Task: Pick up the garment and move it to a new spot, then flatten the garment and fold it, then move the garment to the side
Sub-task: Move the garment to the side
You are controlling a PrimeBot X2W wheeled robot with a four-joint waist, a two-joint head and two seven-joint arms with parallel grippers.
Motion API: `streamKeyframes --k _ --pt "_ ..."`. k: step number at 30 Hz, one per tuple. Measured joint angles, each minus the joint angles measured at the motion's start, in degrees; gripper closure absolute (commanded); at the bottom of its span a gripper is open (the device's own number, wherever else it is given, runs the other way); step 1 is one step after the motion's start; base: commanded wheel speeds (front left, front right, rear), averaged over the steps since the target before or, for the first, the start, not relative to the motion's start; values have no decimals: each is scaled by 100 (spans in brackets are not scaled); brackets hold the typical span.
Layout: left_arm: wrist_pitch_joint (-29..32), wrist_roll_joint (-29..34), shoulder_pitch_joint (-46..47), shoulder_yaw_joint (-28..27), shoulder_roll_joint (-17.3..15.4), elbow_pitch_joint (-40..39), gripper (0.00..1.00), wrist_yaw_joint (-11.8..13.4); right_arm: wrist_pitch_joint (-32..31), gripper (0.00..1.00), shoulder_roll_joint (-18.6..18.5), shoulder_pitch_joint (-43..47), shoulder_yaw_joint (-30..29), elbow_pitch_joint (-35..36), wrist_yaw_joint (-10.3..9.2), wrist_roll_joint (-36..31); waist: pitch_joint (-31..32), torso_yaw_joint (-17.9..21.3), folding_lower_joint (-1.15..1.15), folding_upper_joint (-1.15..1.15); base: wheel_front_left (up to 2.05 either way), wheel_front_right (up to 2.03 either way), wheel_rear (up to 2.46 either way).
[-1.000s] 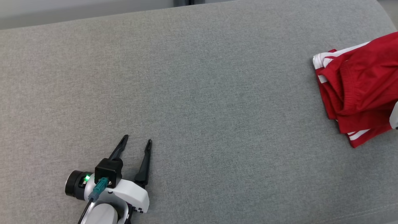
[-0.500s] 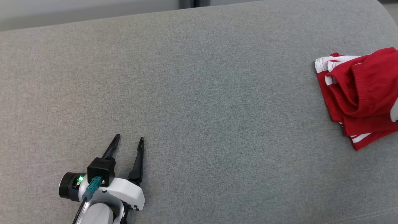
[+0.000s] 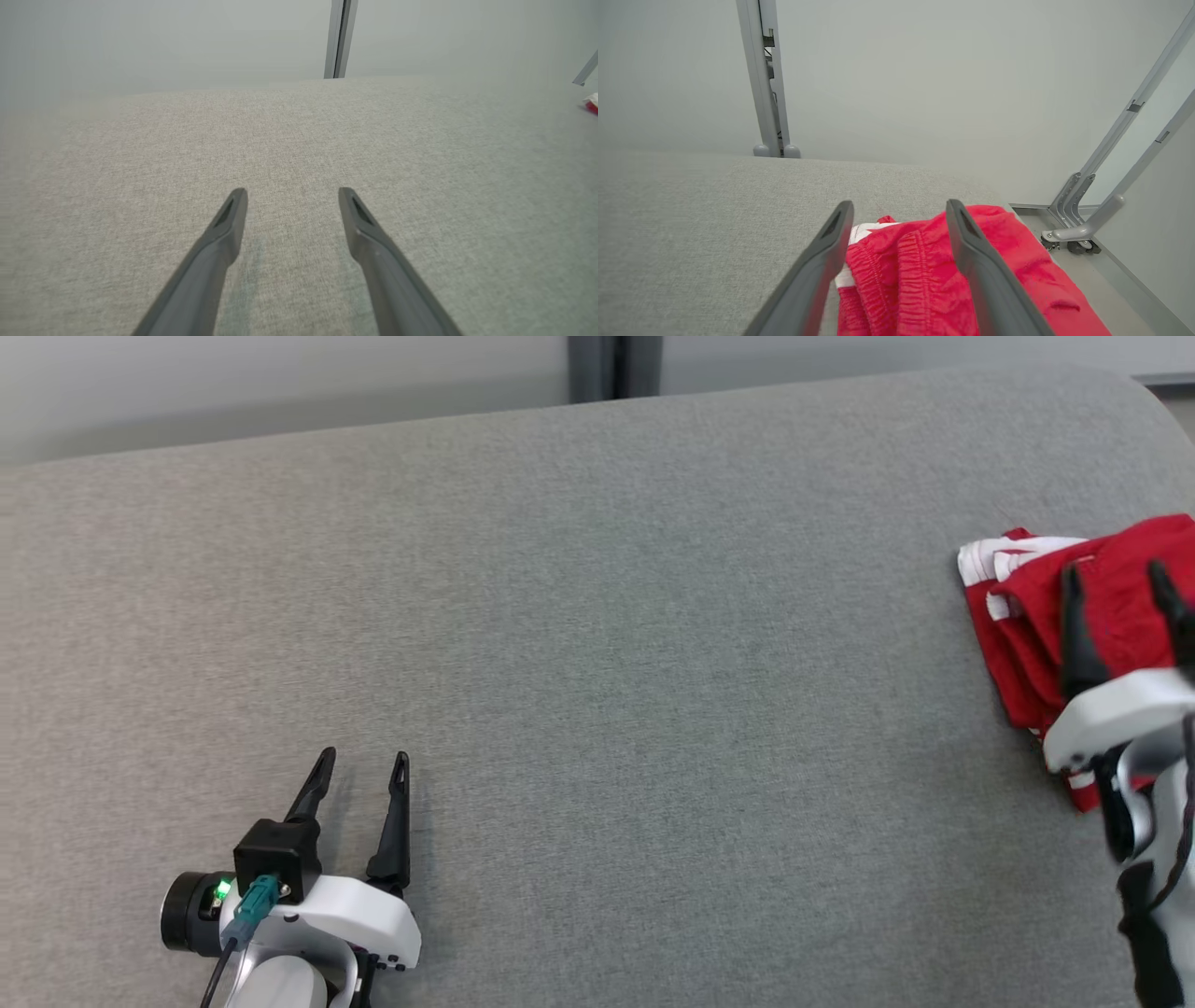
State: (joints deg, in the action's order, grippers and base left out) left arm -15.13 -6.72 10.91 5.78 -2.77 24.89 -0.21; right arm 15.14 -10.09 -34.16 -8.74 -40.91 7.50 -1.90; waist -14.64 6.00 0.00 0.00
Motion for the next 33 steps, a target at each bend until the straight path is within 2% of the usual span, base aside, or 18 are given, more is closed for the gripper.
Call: streamKeyframes --k 14,27,33 --pt "0 -188 -573 99 -4 76 0 147 0 0 512 1282 63 326 0 257 747 -463 0 0 0 0 0" --pt "0 -134 -959 -46 -2 54 0 204 0 0 711 2014 181 539 0 404 1463 -742 0 0 0 0 0" --pt "0 -100 -1035 -108 -3 47 0 205 0 0 720 2202 525 635 0 576 1570 -740 0 0 0 0 0"
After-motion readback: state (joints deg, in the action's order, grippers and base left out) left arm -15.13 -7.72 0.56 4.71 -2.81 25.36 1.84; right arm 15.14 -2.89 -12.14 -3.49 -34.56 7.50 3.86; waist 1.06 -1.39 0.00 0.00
